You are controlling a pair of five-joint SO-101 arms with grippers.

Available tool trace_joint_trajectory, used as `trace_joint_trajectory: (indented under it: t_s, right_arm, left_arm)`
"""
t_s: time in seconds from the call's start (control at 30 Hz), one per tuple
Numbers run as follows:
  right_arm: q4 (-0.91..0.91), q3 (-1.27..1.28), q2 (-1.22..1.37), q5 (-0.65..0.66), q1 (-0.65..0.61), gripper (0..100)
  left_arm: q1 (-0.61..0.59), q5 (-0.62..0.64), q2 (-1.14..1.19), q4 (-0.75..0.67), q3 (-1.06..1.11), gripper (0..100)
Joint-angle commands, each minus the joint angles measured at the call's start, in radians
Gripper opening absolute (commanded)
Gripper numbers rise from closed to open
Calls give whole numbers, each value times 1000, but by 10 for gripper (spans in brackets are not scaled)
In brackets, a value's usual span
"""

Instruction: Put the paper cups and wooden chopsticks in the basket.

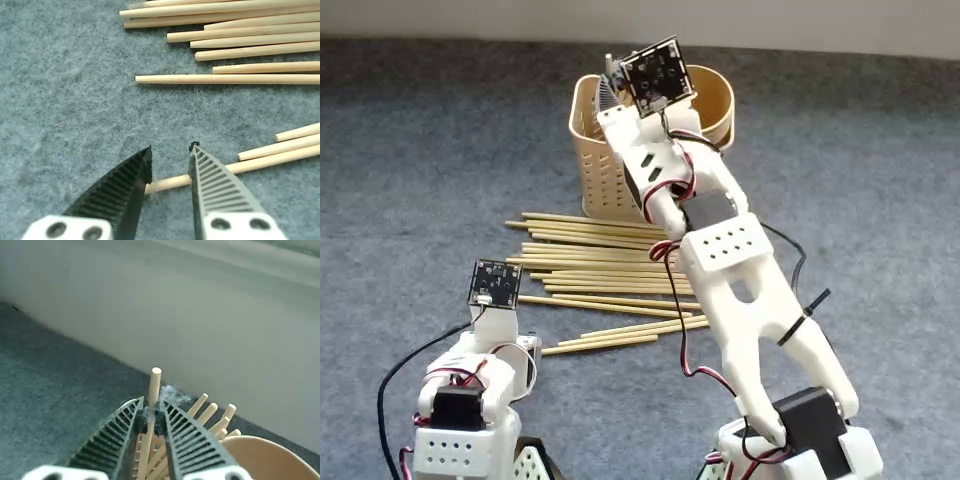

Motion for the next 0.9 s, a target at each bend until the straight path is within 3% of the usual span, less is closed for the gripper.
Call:
trace_joint_trajectory:
  t_s: [0.0,0.17,0.4,0.87]
  right_arm:
    - [-33,-4,-30,17,15,35]
    - [101,-10,-111,9,10,166]
    - [257,-15,-234,8,7,166]
    - [452,-15,-512,14,-113,166]
  left_arm:
    - [-4,-6,-4,5,19,136]
    - [-4,-6,-4,5,19,136]
    - [-4,-6,-4,5,19,136]
    - [-4,-6,-4,5,19,136]
